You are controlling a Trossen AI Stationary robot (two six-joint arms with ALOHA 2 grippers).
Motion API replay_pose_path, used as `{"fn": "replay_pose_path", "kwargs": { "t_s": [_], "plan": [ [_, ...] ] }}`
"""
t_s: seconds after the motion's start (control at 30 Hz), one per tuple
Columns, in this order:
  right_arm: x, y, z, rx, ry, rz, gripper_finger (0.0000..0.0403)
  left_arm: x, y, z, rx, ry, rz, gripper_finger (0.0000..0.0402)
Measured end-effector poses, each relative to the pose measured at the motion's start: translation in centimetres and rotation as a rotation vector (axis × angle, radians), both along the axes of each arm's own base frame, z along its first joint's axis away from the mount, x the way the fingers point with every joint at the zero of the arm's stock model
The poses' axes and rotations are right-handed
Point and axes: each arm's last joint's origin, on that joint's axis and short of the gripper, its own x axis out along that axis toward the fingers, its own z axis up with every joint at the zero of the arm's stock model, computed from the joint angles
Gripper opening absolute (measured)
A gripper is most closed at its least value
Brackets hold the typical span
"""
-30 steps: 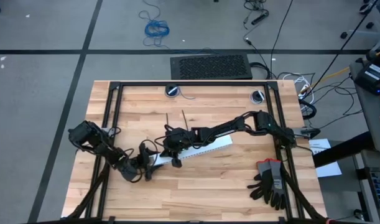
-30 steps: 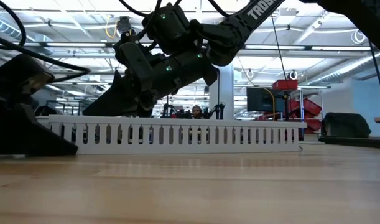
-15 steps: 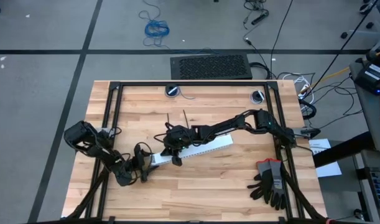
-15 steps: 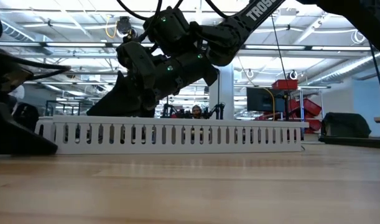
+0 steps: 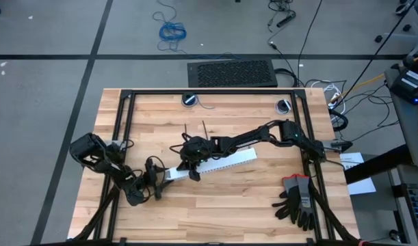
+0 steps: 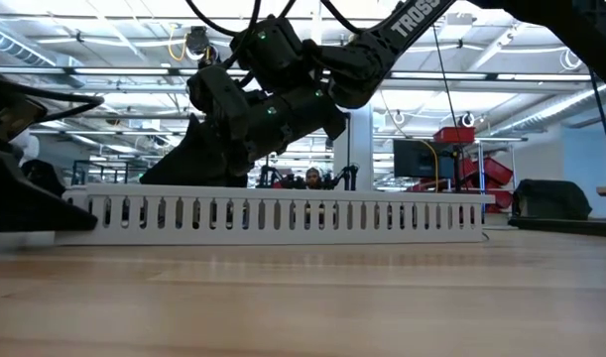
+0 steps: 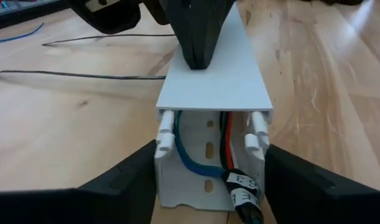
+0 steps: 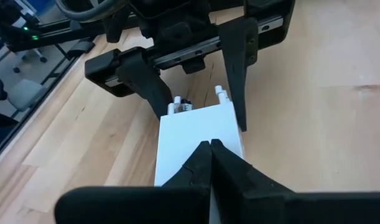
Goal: Ziptie cables
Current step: Close the white cable duct
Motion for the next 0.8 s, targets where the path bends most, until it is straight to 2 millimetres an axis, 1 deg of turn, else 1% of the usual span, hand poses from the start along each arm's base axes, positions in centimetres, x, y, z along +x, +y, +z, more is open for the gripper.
{"fn": "replay_pose_path", "kwargs": {
  "t_s": [0.07, 0.17, 0.23, 0.33, 0.37, 0.43, 0.5, 0.57, 0.63, 0.73, 0.8],
  "plan": [
    [0.0, 0.0, 0.5, 0.004, -0.015, -0.001, 0.0, 0.0, 0.0, 0.0, -0.005, 0.002, 0.0, 0.0238],
    [-0.3, 0.3, 1.8, 0.015, -0.017, 0.001, 0.0, 0.0, -0.1, 0.0, -0.012, 0.002, -0.002, 0.0233],
    [-0.6, 0.7, 3.1, 0.017, -0.034, 0.02, 0.0002, 0.0, 0.0, 0.0, -0.011, 0.003, -0.002, 0.0232],
    [-0.9, 1.3, 5.8, -0.005, -0.092, 0.051, 0.0006, 0.0, -0.1, 0.0, -0.011, 0.005, -0.004, 0.0232],
    [-1.0, 1.5, 6.1, -0.012, -0.096, 0.058, 0.0007, 0.0, -0.1, 0.0, -0.011, 0.005, -0.004, 0.0232],
    [-1.0, 1.7, 5.8, -0.021, -0.081, 0.063, 0.0008, 0.0, -0.1, 0.0, -0.011, 0.006, -0.004, 0.0232],
    [-1.0, 1.9, 4.5, -0.031, -0.041, 0.063, 0.0006, 0.0, 0.0, 0.0, -0.012, 0.009, -0.006, 0.0231],
    [-1.0, 1.9, 3.8, -0.054, -0.02, 0.042, 0.0003, 0.0, -0.1, 0.0, -0.013, 0.009, -0.007, 0.0231],
    [-0.8, 1.8, 3.4, -0.07, -0.028, 0.03, 0.0001, 0.0, -0.1, 0.0, -0.013, 0.01, -0.008, 0.0231],
    [-0.4, 1.5, 1.9, -0.059, -0.013, 0.016, 0.0001, 0.0, -0.1, -0.1, -0.014, 0.017, -0.015, 0.0231],
    [-0.2, 1.3, 1.3, -0.043, -0.017, 0.006, 0.0, 0.1, -0.1, -0.1, -0.014, 0.02, -0.014, 0.0231]
  ]
}}
